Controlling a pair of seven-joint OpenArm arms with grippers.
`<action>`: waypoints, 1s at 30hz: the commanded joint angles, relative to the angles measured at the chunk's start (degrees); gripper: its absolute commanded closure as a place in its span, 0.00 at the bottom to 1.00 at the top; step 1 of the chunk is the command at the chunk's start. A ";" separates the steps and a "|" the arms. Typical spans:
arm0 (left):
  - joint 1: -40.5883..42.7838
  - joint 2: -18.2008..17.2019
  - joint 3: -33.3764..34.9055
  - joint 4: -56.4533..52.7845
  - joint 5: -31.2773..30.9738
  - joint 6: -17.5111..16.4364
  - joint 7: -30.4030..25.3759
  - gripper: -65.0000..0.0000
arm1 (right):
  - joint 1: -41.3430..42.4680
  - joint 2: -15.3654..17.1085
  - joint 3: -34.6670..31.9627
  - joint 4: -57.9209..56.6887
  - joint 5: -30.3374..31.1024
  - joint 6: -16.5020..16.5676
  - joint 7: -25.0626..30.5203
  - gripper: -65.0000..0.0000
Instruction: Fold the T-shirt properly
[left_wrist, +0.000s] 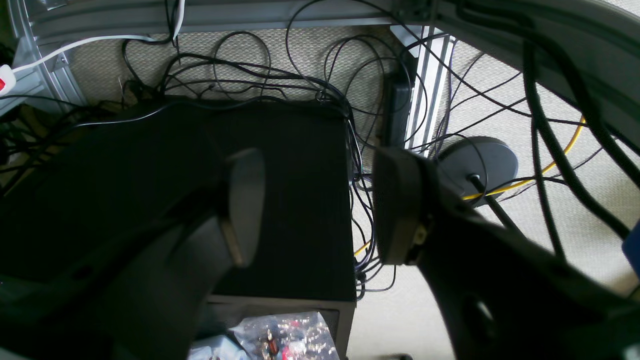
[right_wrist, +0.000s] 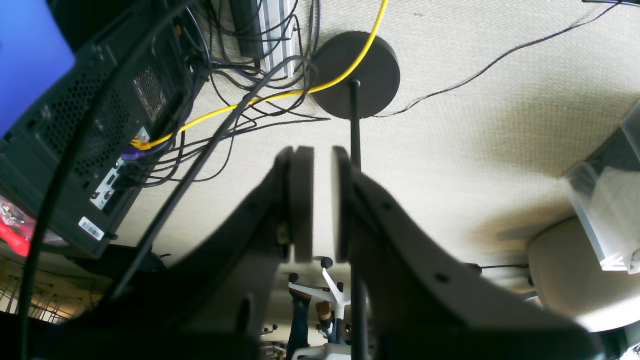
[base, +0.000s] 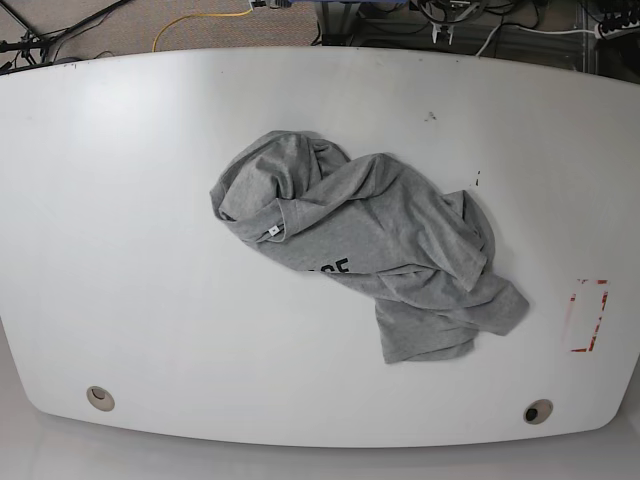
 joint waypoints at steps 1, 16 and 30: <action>0.30 -0.24 -0.29 0.01 0.00 0.16 -0.50 0.52 | -0.45 0.04 -0.08 -0.53 0.21 0.06 -0.33 0.91; 2.52 -2.74 0.54 3.78 -0.11 0.37 0.13 0.52 | 1.47 -0.98 -0.72 5.66 -0.07 0.58 0.33 0.90; 3.40 -2.83 0.54 4.22 -0.20 0.28 -0.22 0.52 | 0.94 -0.89 -0.72 5.75 -0.07 0.58 0.77 0.91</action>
